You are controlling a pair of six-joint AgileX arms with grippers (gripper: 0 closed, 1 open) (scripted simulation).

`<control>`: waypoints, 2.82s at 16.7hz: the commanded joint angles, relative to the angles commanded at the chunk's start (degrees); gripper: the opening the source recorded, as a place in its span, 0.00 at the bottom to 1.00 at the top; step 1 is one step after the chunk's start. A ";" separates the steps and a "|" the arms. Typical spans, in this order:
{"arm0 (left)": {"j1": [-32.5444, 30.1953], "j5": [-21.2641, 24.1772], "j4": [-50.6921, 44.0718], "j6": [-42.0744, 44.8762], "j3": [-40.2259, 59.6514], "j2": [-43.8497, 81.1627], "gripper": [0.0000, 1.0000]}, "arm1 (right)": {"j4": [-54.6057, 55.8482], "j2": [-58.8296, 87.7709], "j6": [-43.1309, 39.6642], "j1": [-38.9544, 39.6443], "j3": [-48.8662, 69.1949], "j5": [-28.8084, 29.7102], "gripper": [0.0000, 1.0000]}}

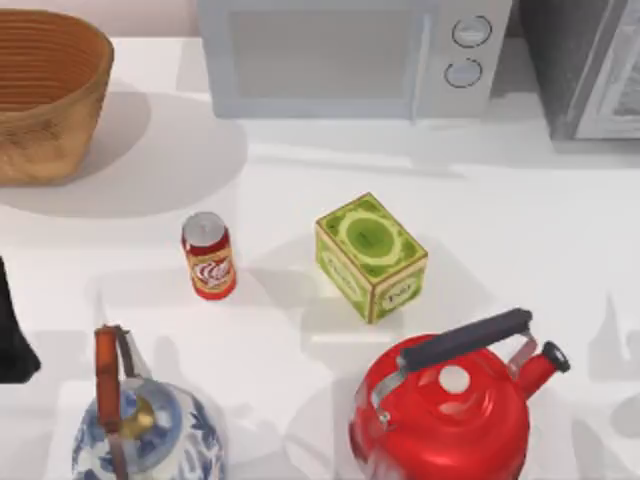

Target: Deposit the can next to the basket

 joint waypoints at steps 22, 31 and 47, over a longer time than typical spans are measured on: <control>12.18 0.78 -48.85 43.90 66.72 79.12 1.00 | 0.00 0.00 0.00 0.00 0.00 0.00 1.00; 17.50 0.21 -69.73 62.71 94.85 112.42 1.00 | 0.00 0.00 0.00 0.00 0.00 0.00 1.00; 18.08 0.15 -59.79 64.66 88.09 118.06 1.00 | 0.00 0.00 0.00 0.00 0.00 0.00 1.00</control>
